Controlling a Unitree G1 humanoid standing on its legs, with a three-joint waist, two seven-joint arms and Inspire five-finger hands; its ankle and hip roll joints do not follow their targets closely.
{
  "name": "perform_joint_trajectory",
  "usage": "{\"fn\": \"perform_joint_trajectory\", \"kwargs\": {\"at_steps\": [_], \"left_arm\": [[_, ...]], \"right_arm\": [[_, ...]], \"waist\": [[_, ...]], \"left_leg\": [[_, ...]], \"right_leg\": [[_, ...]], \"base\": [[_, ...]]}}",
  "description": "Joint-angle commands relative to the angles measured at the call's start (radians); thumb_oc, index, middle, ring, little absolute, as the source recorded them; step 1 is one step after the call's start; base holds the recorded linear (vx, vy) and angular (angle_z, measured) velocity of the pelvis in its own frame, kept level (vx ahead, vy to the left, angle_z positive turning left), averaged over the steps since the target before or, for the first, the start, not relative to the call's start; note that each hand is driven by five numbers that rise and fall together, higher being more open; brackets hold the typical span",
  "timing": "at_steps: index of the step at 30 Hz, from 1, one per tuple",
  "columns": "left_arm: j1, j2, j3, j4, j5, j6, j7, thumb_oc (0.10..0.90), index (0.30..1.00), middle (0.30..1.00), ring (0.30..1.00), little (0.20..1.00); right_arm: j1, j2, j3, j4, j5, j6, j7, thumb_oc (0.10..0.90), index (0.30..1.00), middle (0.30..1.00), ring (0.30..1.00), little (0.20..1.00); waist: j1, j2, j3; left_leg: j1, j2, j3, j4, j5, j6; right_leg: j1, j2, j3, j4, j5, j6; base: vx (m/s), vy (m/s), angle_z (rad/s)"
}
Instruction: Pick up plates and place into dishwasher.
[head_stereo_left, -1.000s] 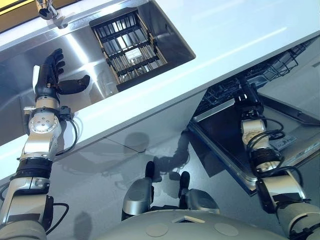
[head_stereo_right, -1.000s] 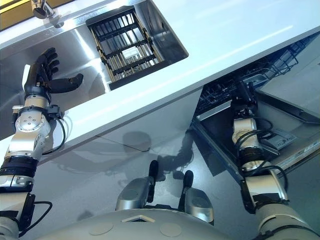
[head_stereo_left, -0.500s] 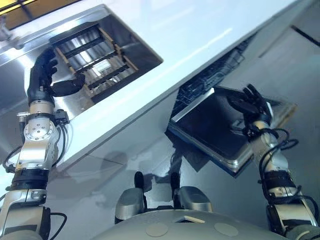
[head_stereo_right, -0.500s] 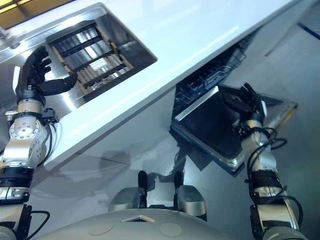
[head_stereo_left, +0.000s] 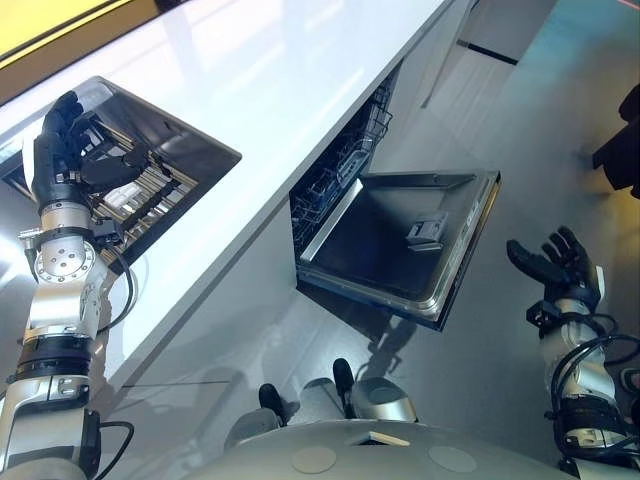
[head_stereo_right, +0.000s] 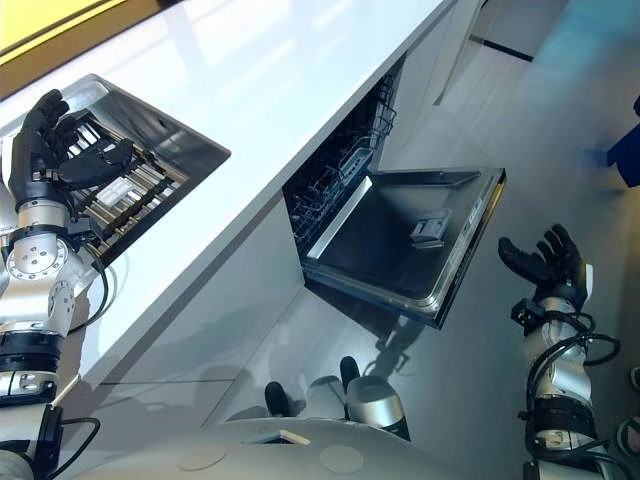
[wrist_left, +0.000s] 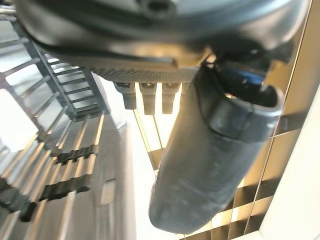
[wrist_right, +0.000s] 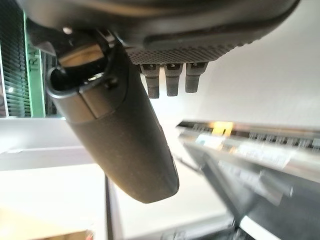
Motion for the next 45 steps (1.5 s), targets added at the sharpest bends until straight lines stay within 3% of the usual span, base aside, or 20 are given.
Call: {"fn": "perform_joint_trajectory", "kwargs": {"at_steps": [1, 5, 7, 13, 23, 28, 31, 34, 39, 43, 45], "left_arm": [[-0.113, 0.069, 0.045, 0.049, -0.157, -0.092, -0.100, 0.800, 0.900, 0.900, 0.900, 0.900], [-0.129, 0.079, 0.061, 0.074, -0.277, -0.051, -0.150, 0.800, 0.900, 0.900, 0.900, 0.900], [-0.164, 0.128, 0.085, 0.157, -0.354, -0.020, -0.159, 0.800, 0.900, 0.900, 0.900, 0.900], [-0.256, 0.258, 0.116, 0.334, -0.464, 0.048, -0.123, 0.800, 0.900, 0.900, 0.900, 0.900], [-0.303, 0.336, 0.150, 0.430, -0.489, 0.080, -0.110, 0.800, 0.900, 0.900, 0.900, 0.900], [-0.362, 0.366, 0.134, 0.429, -0.508, 0.090, -0.087, 0.800, 0.900, 0.900, 0.900, 0.900], [-0.448, 0.391, 0.081, 0.432, -0.538, 0.039, -0.047, 0.800, 0.900, 0.900, 0.900, 0.900], [-0.497, 0.405, 0.050, 0.447, -0.561, 0.014, -0.035, 0.800, 0.900, 0.900, 0.900, 0.900], [-0.600, 0.428, -0.013, 0.481, -0.612, -0.004, -0.029, 0.800, 0.900, 0.900, 0.900, 0.900], [-0.675, 0.418, -0.085, 0.445, -0.633, 0.018, -0.007, 0.800, 0.900, 0.900, 0.900, 0.900], [-0.660, 0.393, -0.092, 0.380, -0.628, 0.026, 0.013, 0.800, 0.900, 0.900, 0.900, 0.900]], "right_arm": [[-0.073, -0.071, -0.031, 0.018, 0.067, -0.127, -0.032, 0.800, 0.900, 0.900, 0.900, 0.900], [-0.076, -0.026, -0.028, 0.095, 0.138, -0.142, -0.049, 0.800, 0.900, 0.900, 0.900, 0.900], [-0.070, 0.006, -0.030, 0.179, 0.266, -0.126, -0.034, 0.800, 0.900, 0.900, 0.900, 0.900], [-0.047, 0.043, -0.062, 0.403, 0.461, -0.121, 0.091, 0.800, 0.900, 0.900, 0.900, 0.900], [-0.081, 0.063, -0.017, 0.607, 0.508, -0.129, 0.233, 0.800, 0.900, 0.900, 0.900, 0.900], [-0.132, 0.075, 0.038, 0.612, 0.572, -0.137, 0.285, 0.800, 0.900, 0.900, 0.900, 0.900], [-0.223, 0.068, 0.107, 0.589, 0.658, -0.137, 0.333, 0.800, 0.900, 0.900, 0.900, 0.900], [-0.290, 0.062, 0.137, 0.585, 0.686, -0.129, 0.358, 0.800, 0.900, 0.900, 0.900, 0.900], [-0.449, 0.049, 0.214, 0.564, 0.616, -0.094, 0.319, 0.800, 0.900, 0.900, 0.900, 0.900], [-0.569, 0.035, 0.289, 0.473, 0.674, -0.036, 0.369, 0.800, 0.900, 0.900, 0.900, 0.900], [-0.609, 0.053, 0.349, 0.307, 0.762, -0.049, 0.471, 0.800, 0.900, 0.900, 0.900, 0.900]], "waist": [[0.006, 0.045, -0.078], [0.012, 0.056, -0.076], [0.017, 0.066, -0.078], [0.022, 0.089, -0.080], [0.055, 0.130, -0.026], [0.073, 0.144, 0.029], [0.083, 0.167, 0.111], [0.091, 0.185, 0.139], [0.113, 0.220, 0.174], [0.136, 0.214, 0.180], [0.150, 0.199, 0.183]], "left_leg": [[-0.029, -0.043, -0.015, 0.025, -0.100, 0.025], [-0.036, -0.042, -0.021, 0.051, -0.114, 0.030], [-0.042, -0.037, -0.030, 0.060, -0.117, 0.030], [-0.059, -0.025, -0.059, 0.065, -0.108, 0.020], [-0.164, -0.015, -0.120, 0.118, -0.085, -0.012], [-0.229, -0.013, -0.137, 0.141, -0.069, -0.022], [-0.317, -0.016, -0.161, 0.165, -0.041, -0.031], [-0.355, -0.019, -0.174, 0.168, -0.027, -0.034], [-0.413, -0.028, -0.184, 0.169, -0.008, -0.034], [-0.448, -0.040, -0.195, 0.216, -0.025, -0.029], [-0.446, -0.045, -0.198, 0.231, -0.038, -0.027]], "right_leg": [[-0.078, 0.011, -0.079, 0.186, -0.136, 0.098], [-0.083, 0.008, -0.087, 0.213, -0.154, 0.096], [-0.086, 0.006, -0.098, 0.235, -0.169, 0.095], [-0.100, 0.006, -0.127, 0.281, -0.202, 0.086], [-0.139, 0.015, -0.144, 0.315, -0.234, 0.048], [-0.176, 0.012, -0.150, 0.341, -0.247, 0.029], [-0.264, 0.010, -0.143, 0.396, -0.248, 0.007], [-0.310, 0.006, -0.148, 0.427, -0.253, -0.002], [-0.383, -0.010, -0.166, 0.475, -0.266, -0.020], [-0.411, -0.027, -0.175, 0.492, -0.265, -0.029], [-0.400, -0.031, -0.175, 0.482, -0.265, -0.032]], "base": [[0.04, -0.132, -0.02], [0.04, -0.114, 0.00], [0.09, -0.175, 0.00], [0.11, -0.161, 0.05], [0.04, -0.102, 0.04], [-0.08, -0.074, 0.11], [-0.26, -0.038, 0.23], [-0.12, 0.009, 0.18], [-0.10, 0.055, 0.07], [-0.04, 0.058, 0.04], [-0.01, 0.060, -0.02]]}}
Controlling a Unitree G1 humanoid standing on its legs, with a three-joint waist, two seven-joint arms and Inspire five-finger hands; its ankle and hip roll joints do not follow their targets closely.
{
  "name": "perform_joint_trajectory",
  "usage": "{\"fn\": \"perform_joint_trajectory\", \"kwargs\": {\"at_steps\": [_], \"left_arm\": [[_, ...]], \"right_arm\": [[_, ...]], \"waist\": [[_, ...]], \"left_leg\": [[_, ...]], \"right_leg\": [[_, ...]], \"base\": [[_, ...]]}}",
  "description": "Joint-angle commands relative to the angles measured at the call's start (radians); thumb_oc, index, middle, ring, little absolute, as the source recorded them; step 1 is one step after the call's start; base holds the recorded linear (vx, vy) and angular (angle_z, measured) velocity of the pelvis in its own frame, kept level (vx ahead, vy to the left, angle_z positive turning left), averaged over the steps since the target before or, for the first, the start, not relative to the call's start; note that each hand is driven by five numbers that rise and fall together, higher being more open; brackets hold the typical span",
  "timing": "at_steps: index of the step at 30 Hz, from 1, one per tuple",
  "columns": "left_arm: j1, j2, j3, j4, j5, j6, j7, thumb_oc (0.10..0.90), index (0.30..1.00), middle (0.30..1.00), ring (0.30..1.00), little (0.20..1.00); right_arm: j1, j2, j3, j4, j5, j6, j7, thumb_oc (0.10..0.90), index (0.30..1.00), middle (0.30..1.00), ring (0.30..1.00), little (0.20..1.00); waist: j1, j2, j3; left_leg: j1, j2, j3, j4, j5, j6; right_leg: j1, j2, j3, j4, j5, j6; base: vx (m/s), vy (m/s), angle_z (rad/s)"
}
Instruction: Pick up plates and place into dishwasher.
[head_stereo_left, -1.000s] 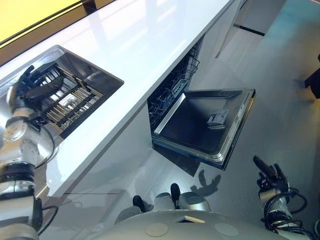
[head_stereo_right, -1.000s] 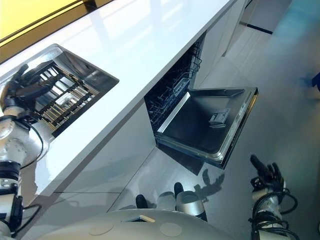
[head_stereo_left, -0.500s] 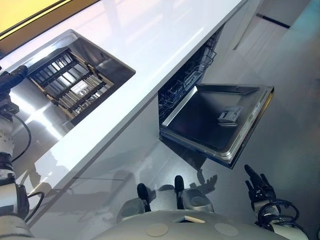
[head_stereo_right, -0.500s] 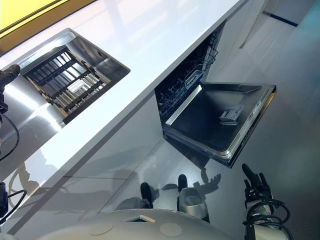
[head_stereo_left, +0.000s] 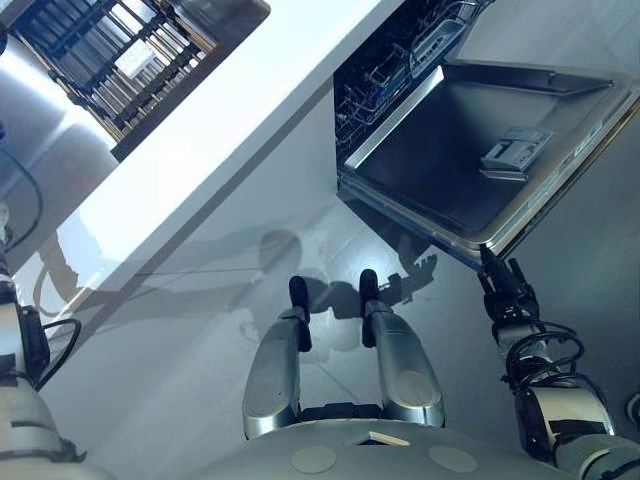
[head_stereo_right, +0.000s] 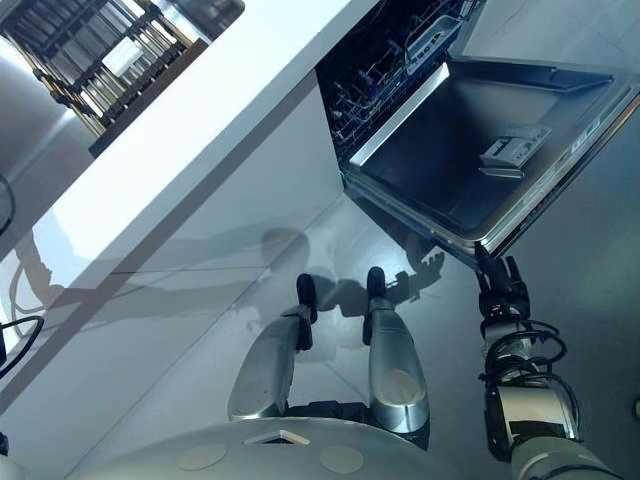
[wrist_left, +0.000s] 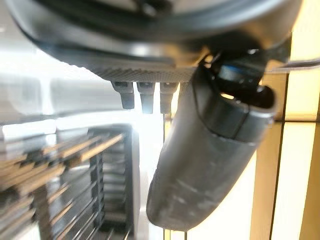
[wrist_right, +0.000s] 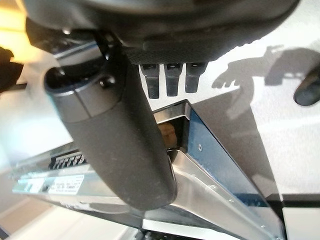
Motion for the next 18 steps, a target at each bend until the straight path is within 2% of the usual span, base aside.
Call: {"fn": "perform_joint_trajectory", "kwargs": {"at_steps": [1, 2, 3, 5, 7, 8, 9, 11, 12, 14, 16, 18], "left_arm": [[-0.020, 0.076, 0.035, -0.150, 0.001, -0.112, 0.031, 0.800, 0.900, 0.900, 0.900, 0.900], [0.015, 0.058, 0.051, -0.173, 0.003, -0.121, 0.027, 0.800, 0.900, 0.900, 0.900, 0.900], [0.058, 0.029, 0.064, -0.198, 0.009, -0.145, 0.026, 0.800, 0.900, 0.900, 0.900, 0.900], [0.121, -0.024, 0.084, -0.241, 0.046, -0.179, 0.034, 0.800, 0.900, 0.900, 0.900, 0.900], [0.180, -0.078, 0.099, -0.268, 0.080, -0.210, 0.042, 0.800, 0.900, 0.900, 0.900, 0.900], [0.225, -0.111, 0.119, -0.270, 0.108, -0.229, 0.034, 0.800, 0.900, 0.900, 0.900, 0.900], [0.231, -0.116, 0.122, -0.272, 0.111, -0.232, 0.034, 0.800, 0.900, 0.900, 0.900, 0.900], [0.285, -0.165, 0.153, -0.266, 0.148, -0.245, 0.038, 0.800, 0.900, 0.900, 0.900, 0.900], [0.300, -0.175, 0.159, -0.267, 0.160, -0.241, 0.045, 0.800, 0.900, 0.900, 0.900, 0.900], [0.320, -0.187, 0.164, -0.259, 0.163, -0.236, 0.041, 0.800, 0.900, 0.900, 0.900, 0.900], [0.332, -0.182, 0.178, -0.242, 0.158, -0.210, 0.021, 0.800, 0.900, 0.900, 0.900, 0.900], [0.346, -0.173, 0.187, -0.209, 0.141, -0.202, -0.022, 0.800, 0.900, 0.900, 0.900, 0.900]], "right_arm": [[-0.271, 0.043, 0.156, -0.433, 0.125, -0.029, 0.231, 0.800, 0.900, 0.900, 0.900, 0.900], [-0.268, 0.062, 0.182, -0.535, 0.137, -0.049, 0.280, 0.800, 0.900, 0.900, 0.900, 0.900], [-0.267, 0.082, 0.214, -0.681, 0.119, -0.070, 0.278, 0.800, 0.900, 0.900, 0.900, 0.900], [-0.267, 0.109, 0.258, -0.920, 0.065, -0.065, 0.277, 0.800, 0.900, 0.900, 0.900, 0.900], [-0.265, 0.144, 0.274, -1.149, 0.070, -0.013, 0.307, 0.800, 0.900, 0.900, 0.900, 0.900], [-0.279, 0.166, 0.264, -1.264, 0.159, 0.052, 0.368, 0.800, 0.900, 0.900, 0.900, 0.900], [-0.286, 0.168, 0.259, -1.283, 0.166, 0.061, 0.353, 0.800, 0.900, 0.900, 0.900, 0.900], [-0.379, 0.195, 0.212, -1.413, 0.368, 0.143, 0.337, 0.800, 0.900, 0.900, 0.900, 0.900], [-0.413, 0.190, 0.209, -1.443, 0.416, 0.135, 0.336, 0.800, 0.900, 0.900, 0.900, 0.900], [-0.446, 0.169, 0.201, -1.479, 0.424, 0.083, 0.312, 0.800, 0.900, 0.900, 0.900, 0.900], [-0.451, 0.145, 0.172, -1.481, 0.362, 0.019, 0.237, 0.800, 0.900, 0.900, 0.900, 0.900], [-0.415, 0.140, 0.141, -1.427, 0.315, -0.007, 0.178, 0.800, 0.900, 0.900, 0.900, 0.900]], "waist": [[0.046, 0.045, -0.053], [0.046, 0.039, -0.057], [0.045, 0.030, -0.062], [0.041, 0.010, -0.076], [0.035, -0.013, -0.098], [0.030, -0.028, -0.118], [0.030, -0.028, -0.120], [0.025, -0.040, -0.159], [0.023, -0.042, -0.175], [0.021, -0.046, -0.199], [0.017, -0.052, -0.232], [0.014, -0.056, -0.252]], "left_leg": [[0.078, -0.053, -0.004, -0.100, -0.039, -0.020], [0.081, -0.053, -0.001, -0.101, -0.039, -0.018], [0.086, -0.053, 0.005, -0.103, -0.040, -0.015], [0.097, -0.056, 0.016, -0.111, -0.040, -0.010], [0.112, -0.059, 0.027, -0.119, -0.043, -0.004], [0.131, -0.063, 0.039, -0.126, -0.050, 0.002], [0.131, -0.062, 0.041, -0.127, -0.045, 0.002], [0.173, -0.071, 0.060, -0.145, -0.057, 0.013], [0.191, -0.073, 0.069, -0.154, -0.061, 0.018], [0.217, -0.076, 0.080, -0.166, -0.065, 0.023], [0.247, -0.081, 0.092, -0.175, -0.074, 0.028], [0.269, -0.082, 0.103, -0.179, -0.082, 0.031]], "right_leg": [[0.034, -0.003, -0.003, 0.204, -0.247, 0.000], [0.039, -0.001, 0.002, 0.194, -0.240, 0.001], [0.044, 0.000, 0.006, 0.181, -0.232, 0.005], [0.054, 0.002, 0.018, 0.146, -0.212, 0.015], [0.066, 0.007, 0.032, 0.107, -0.188, 0.028], [0.080, 0.011, 0.045, 0.082, -0.175, 0.035], [0.080, 0.012, 0.046, 0.075, -0.167, 0.036], [0.112, 0.013, 0.057, 0.024, -0.141, 0.048], [0.124, 0.013, 0.063, 0.007, -0.134, 0.050], [0.143, 0.013, 0.074, -0.015, -0.123, 0.057], [0.166, 0.012, 0.084, -0.040, -0.110, 0.065], [0.184, 0.009, 0.084, -0.055, -0.103, 0.070]], "base": [[-0.03, 0.075, -0.09], [0.00, 0.073, -0.06], [0.01, 0.084, 0.00], [0.03, 0.069, 0.01], [0.10, 0.092, -0.18], [0.11, 0.105, -0.31], [0.10, 0.133, -0.44], [0.17, 0.192, -0.39], [0.22, 0.210, -0.36], [0.17, 0.127, -0.23], [0.19, 0.103, 0.16], [0.14, 0.080, 0.34]]}}
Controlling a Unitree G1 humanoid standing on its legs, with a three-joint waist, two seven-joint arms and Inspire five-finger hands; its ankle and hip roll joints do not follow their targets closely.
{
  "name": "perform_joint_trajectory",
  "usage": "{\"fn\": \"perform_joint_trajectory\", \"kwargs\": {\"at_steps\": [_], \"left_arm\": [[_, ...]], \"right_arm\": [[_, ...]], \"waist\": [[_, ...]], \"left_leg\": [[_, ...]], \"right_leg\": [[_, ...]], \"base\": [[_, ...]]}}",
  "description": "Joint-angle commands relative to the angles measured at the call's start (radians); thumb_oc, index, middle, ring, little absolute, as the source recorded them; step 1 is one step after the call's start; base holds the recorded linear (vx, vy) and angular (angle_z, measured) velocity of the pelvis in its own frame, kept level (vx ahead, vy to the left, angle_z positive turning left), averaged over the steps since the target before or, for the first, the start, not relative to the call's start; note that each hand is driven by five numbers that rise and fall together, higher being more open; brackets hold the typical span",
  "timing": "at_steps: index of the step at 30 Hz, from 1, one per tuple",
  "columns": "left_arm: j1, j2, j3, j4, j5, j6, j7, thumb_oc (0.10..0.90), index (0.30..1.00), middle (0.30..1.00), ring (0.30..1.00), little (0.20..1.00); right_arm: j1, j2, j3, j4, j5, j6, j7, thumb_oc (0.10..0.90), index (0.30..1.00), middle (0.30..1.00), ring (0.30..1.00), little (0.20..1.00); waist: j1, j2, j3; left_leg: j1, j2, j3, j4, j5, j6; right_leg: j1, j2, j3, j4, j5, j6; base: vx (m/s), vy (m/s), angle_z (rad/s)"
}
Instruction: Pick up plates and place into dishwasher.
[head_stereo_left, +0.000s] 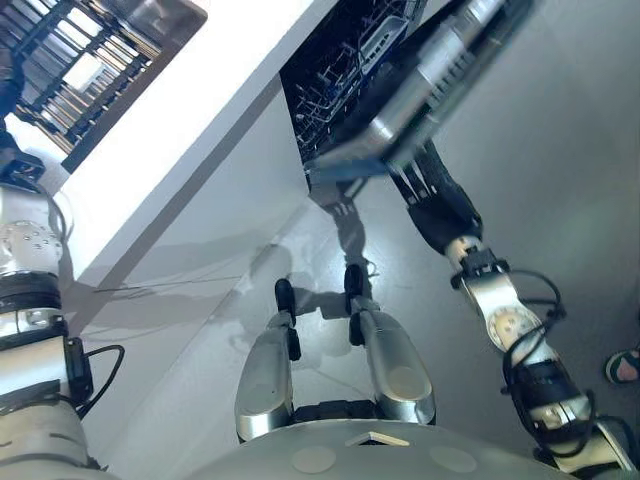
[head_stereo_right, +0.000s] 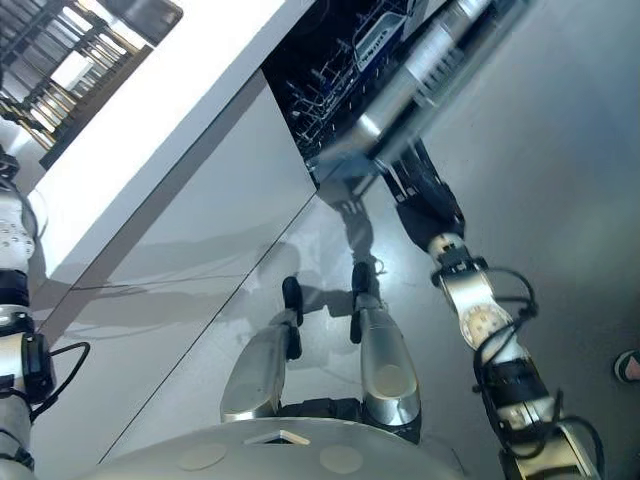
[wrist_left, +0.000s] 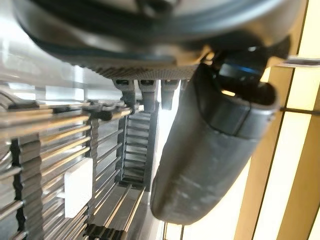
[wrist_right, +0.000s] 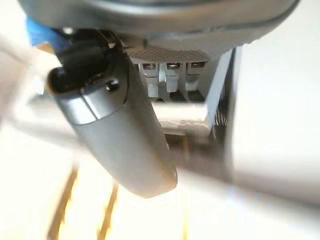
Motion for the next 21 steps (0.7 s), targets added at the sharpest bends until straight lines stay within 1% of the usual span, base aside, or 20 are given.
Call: {"fn": "perform_joint_trajectory", "kwargs": {"at_steps": [1, 2, 3, 4, 5, 6, 7, 8, 9, 10, 11, 12, 13, 14, 15, 17, 18, 21], "left_arm": [[0.107, 0.032, -0.031, -0.009, 0.016, -0.088, -0.096, 0.800, 0.900, 0.900, 0.900, 0.900], [0.128, 0.023, -0.020, -0.002, 0.014, -0.098, -0.117, 0.800, 0.900, 0.900, 0.900, 0.900], [0.162, 0.010, -0.006, -0.008, 0.008, -0.110, -0.137, 0.800, 0.900, 0.900, 0.900, 0.900], [0.230, -0.027, 0.024, -0.019, 0.004, -0.147, -0.173, 0.800, 0.900, 0.900, 0.900, 0.900], [0.284, -0.058, 0.045, -0.032, -0.005, -0.175, -0.202, 0.800, 0.900, 0.900, 0.900, 0.900], [0.322, -0.082, 0.065, -0.048, -0.007, -0.196, -0.221, 0.800, 0.900, 0.900, 0.900, 0.900], [0.385, -0.127, 0.088, -0.088, -0.013, -0.229, -0.241, 0.800, 0.900, 0.900, 0.900, 0.900], [0.415, -0.154, 0.096, -0.127, -0.008, -0.249, -0.238, 0.800, 0.900, 0.900, 0.900, 0.900], [0.426, -0.157, 0.107, -0.170, -0.007, -0.240, -0.222, 0.800, 0.900, 0.900, 0.900, 0.900], [0.425, -0.156, 0.109, -0.185, -0.005, -0.233, -0.212, 0.800, 0.900, 0.900, 0.900, 0.900], [0.416, -0.148, 0.110, -0.215, -0.008, -0.214, -0.191, 0.800, 0.900, 0.900, 0.900, 0.900], [0.386, -0.118, 0.112, -0.227, -0.016, -0.179, -0.174, 0.800, 0.900, 0.900, 0.900, 0.900], [0.355, -0.093, 0.098, -0.214, -0.037, -0.160, -0.173, 0.800, 0.900, 0.900, 0.900, 0.900], [0.322, -0.076, 0.090, -0.201, -0.039, -0.145, -0.168, 0.800, 0.900, 0.900, 0.900, 0.900], [0.283, -0.049, 0.079, -0.186, -0.039, -0.125, -0.161, 0.800, 0.900, 0.900, 0.900, 0.900], [0.239, -0.019, 0.060, -0.169, -0.055, -0.107, -0.162, 0.800, 0.900, 0.900, 0.900, 0.900], [0.221, -0.012, 0.048, -0.159, -0.054, -0.108, -0.162, 0.800, 0.900, 0.900, 0.900, 0.900], [0.190, 0.008, 0.025, -0.158, -0.056, -0.093, -0.152, 0.800, 0.900, 0.900, 0.900, 0.900]], "right_arm": [[-0.390, 0.150, -0.118, -0.102, -0.136, -0.133, 0.106, 0.800, 0.900, 0.900, 0.900, 0.900], [-0.343, 0.156, -0.145, -0.062, -0.263, -0.137, 0.030, 0.800, 0.900, 0.900, 0.900, 0.900], [-0.268, 0.149, -0.173, -0.006, -0.360, -0.140, -0.006, 0.800, 0.900, 0.900, 0.900, 0.900], [-0.126, 0.142, -0.230, 0.116, -0.486, -0.155, 0.012, 0.800, 0.900, 0.900, 0.900, 0.900], [-0.034, 0.126, -0.260, 0.230, -0.616, -0.187, -0.040, 0.800, 0.900, 0.900, 0.900, 0.900], [0.044, 0.114, -0.275, 0.319, -0.651, -0.215, -0.039, 0.800, 0.900, 0.900, 0.900, 0.900], [0.164, 0.122, -0.297, 0.463, -0.764, -0.248, -0.074, 0.800, 0.900, 0.900, 0.900, 0.900], [0.239, 0.128, -0.303, 0.582, -0.888, -0.294, -0.121, 0.800, 0.900, 0.900, 0.900, 0.900], [0.300, 0.126, -0.306, 0.657, -0.925, -0.291, -0.160, 0.800, 0.900, 0.900, 0.900, 0.900], [0.324, 0.127, -0.311, 0.696, -0.937, -0.300, -0.152, 0.800, 0.900, 0.900, 0.900, 0.900], [0.370, 0.123, -0.321, 0.775, -1.001, -0.290, -0.182, 0.800, 0.900, 0.900, 0.900, 0.900], [0.407, 0.122, -0.340, 0.870, -1.017, -0.273, -0.205, 0.800, 0.900, 0.900, 0.900, 0.900], [0.417, 0.126, -0.365, 0.983, -1.060, -0.278, -0.206, 0.800, 0.900, 0.900, 0.900, 0.900], [0.420, 0.125, -0.384, 1.067, -1.058, -0.298, -0.194, 0.800, 0.900, 0.900, 0.900, 0.900], [0.428, 0.130, -0.402, 1.144, -1.057, -0.297, -0.181, 0.800, 0.900, 0.900, 0.900, 0.900], [0.439, 0.135, -0.405, 1.228, -1.101, -0.294, -0.199, 0.800, 0.900, 0.900, 0.900, 0.900], [0.444, 0.135, -0.403, 1.282, -1.110, -0.286, -0.195, 0.800, 0.900, 0.900, 0.900, 0.900], [0.450, 0.129, -0.377, 1.375, -1.171, -0.204, -0.157, 0.800, 0.900, 0.900, 0.900, 0.900]], "waist": [[0.030, 0.001, -0.287], [0.027, -0.002, -0.295], [0.023, -0.005, -0.301], [0.015, -0.008, -0.306], [0.008, -0.009, -0.315], [0.002, -0.012, -0.317], [-0.009, -0.013, -0.320], [-0.020, -0.016, -0.321], [-0.029, -0.019, -0.321], [-0.032, -0.020, -0.321], [-0.040, -0.022, -0.324], [-0.049, -0.022, -0.324], [-0.053, -0.020, -0.328], [-0.055, -0.019, -0.327], [-0.058, -0.016, -0.332], [-0.059, -0.014, -0.336], [-0.060, -0.013, -0.340], [-0.060, -0.007, -0.350]], "left_leg": [[0.125, -0.097, 0.086, -0.044, -0.111, 0.054], [0.134, -0.097, 0.088, -0.046, -0.114, 0.054], [0.150, -0.099, 0.089, -0.052, -0.122, 0.053], [0.164, -0.099, 0.093, -0.060, -0.122, 0.052], [0.176, -0.099, 0.097, -0.072, -0.121, 0.051], [0.184, -0.099, 0.104, -0.083, -0.118, 0.051], [0.201, -0.096, 0.113, -0.105, -0.110, 0.052], [0.213, -0.091, 0.121, -0.122, -0.102, 0.054], [0.220, -0.090, 0.122, -0.134, -0.096, 0.054], [0.219, -0.087, 0.123, -0.135, -0.090, 0.054], [0.224, -0.083, 0.122, -0.139, -0.086, 0.053], [0.233, -0.079, 0.117, -0.138, -0.085, 0.050], [0.241, -0.074, 0.111, -0.137, -0.088, 0.051], [0.247, -0.075, 0.107, -0.136, -0.090, 0.051], [0.256, -0.073, 0.102, -0.138, -0.093, 0.052], [0.268, -0.074, 0.093, -0.141, -0.097, 0.054], [0.275, -0.075, 0.088, -0.145, -0.099, 0.055], [0.295, -0.078, 0.074, -0.155, -0.108, 0.054]], "right_leg": [[0.101, -0.004, 0.098, 0.006, -0.121, 0.060], [0.109, -0.004, 0.098, 0.000, -0.119, 0.062], [0.122, -0.004, 0.098, -0.008, -0.123, 0.066], [0.132, -0.004, 0.099, -0.018, -0.117, 0.072], [0.141, -0.004, 0.098, -0.031, -0.110, 0.077], [0.147, -0.003, 0.098, -0.045, -0.102, 0.080], [0.160, 0.000, 0.095, -0.057, -0.099, 0.084], [0.168, 0.002, 0.094, -0.055, -0.099, 0.086], [0.173, 0.006, 0.095, -0.047, -0.105, 0.084], [0.171, 0.008, 0.096, -0.044, -0.102, 0.082], [0.177, 0.012, 0.096, -0.031, -0.109, 0.080], [0.186, 0.016, 0.095, -0.010, -0.122, 0.078], [0.193, 0.018, 0.093, 0.003, -0.131, 0.078], [0.200, 0.019, 0.093, 0.008, -0.136, 0.078], [0.211, 0.020, 0.092, 0.009, -0.140, 0.080], [0.229, 0.020, 0.090, 0.006, -0.144, 0.080], [0.237, 0.021, 0.090, 0.001, -0.145, 0.082], [0.257, 0.024, 0.090, -0.011, -0.147, 0.085]], "base": [[0.13, 0.074, 0.37], [0.13, 0.074, 0.35], [0.11, 0.088, 0.24], [0.09, 0.116, 0.14], [0.03, 0.122, 0.12], [-0.02, 0.137, 0.12], [-0.07, 0.123, 0.05], [-0.10, 0.115, -0.07], [-0.10, 0.061, -0.10], [-0.10, 0.042, -0.08], [-0.11, 0.026, -0.01], [-0.10, 0.022, 0.01], [-0.08, 0.007, 0.01], [-0.05, -0.007, -0.01], [-0.04, -0.005, 0.00], [-0.04, -0.003, -0.09], [-0.05, 0.002, -0.17], [-0.05, 0.015, -0.11]]}}
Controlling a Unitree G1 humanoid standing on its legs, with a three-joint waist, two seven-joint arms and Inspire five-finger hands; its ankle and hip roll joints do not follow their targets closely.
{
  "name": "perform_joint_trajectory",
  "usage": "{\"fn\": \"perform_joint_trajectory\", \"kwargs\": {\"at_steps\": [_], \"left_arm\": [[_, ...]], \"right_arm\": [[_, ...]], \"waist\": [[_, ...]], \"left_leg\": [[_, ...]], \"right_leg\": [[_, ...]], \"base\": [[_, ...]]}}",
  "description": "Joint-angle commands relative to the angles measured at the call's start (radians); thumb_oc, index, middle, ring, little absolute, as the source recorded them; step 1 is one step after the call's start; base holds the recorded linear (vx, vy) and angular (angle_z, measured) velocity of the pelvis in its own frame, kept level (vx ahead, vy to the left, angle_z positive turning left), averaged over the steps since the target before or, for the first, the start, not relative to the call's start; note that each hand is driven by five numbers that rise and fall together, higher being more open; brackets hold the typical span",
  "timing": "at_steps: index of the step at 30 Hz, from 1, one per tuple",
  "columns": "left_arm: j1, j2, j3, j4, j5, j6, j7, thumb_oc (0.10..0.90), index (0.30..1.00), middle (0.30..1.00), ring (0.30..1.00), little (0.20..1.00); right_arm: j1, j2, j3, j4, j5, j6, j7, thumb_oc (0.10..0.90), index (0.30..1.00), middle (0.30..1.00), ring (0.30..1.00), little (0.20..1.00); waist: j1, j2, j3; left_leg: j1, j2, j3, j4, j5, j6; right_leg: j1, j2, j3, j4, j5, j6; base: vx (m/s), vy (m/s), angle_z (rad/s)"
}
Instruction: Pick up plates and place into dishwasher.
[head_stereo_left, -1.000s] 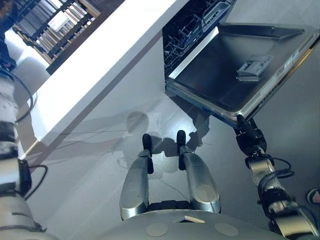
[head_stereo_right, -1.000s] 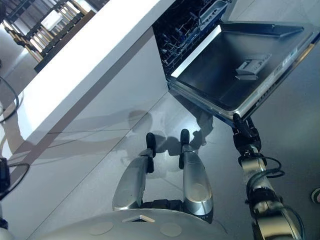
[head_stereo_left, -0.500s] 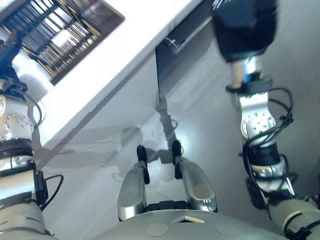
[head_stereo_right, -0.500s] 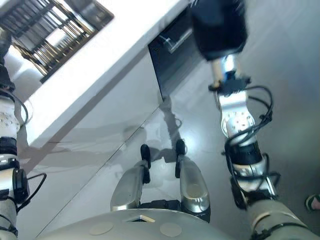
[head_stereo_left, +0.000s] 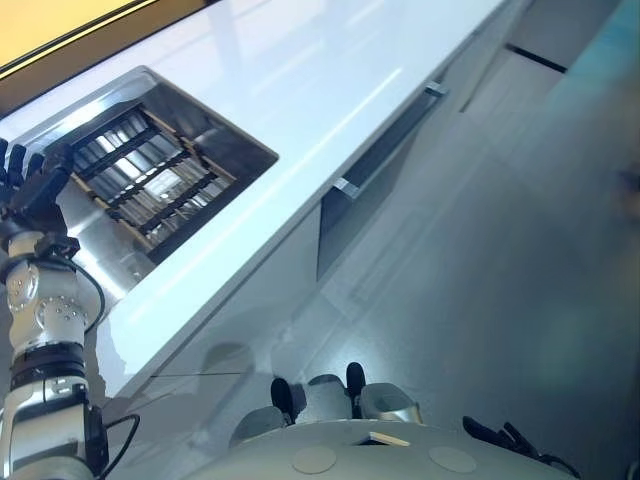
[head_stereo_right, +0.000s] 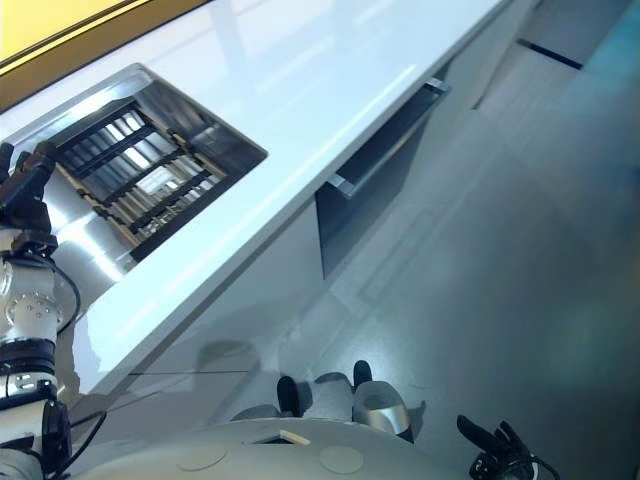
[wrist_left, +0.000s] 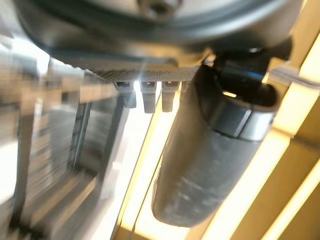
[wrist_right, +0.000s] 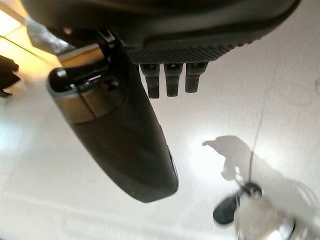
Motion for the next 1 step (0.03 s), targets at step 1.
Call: {"fn": "perform_joint_trajectory", "kwargs": {"at_steps": [1], "left_arm": [[-0.100, 0.128, 0.003, -0.035, -0.009, -0.072, -0.014, 0.800, 0.900, 0.900, 0.900, 0.900]], "right_arm": [[-0.085, -0.055, 0.023, 0.013, -0.056, -0.003, 0.050, 0.800, 0.900, 0.900, 0.900, 0.900]], "waist": [[0.010, 0.063, -0.072]], "left_leg": [[-0.024, -0.031, -0.012, 0.038, -0.080, 0.007]], "right_leg": [[-0.050, 0.056, -0.008, 0.155, -0.103, 0.042]], "base": [[-0.03, 0.015, -0.12]]}}
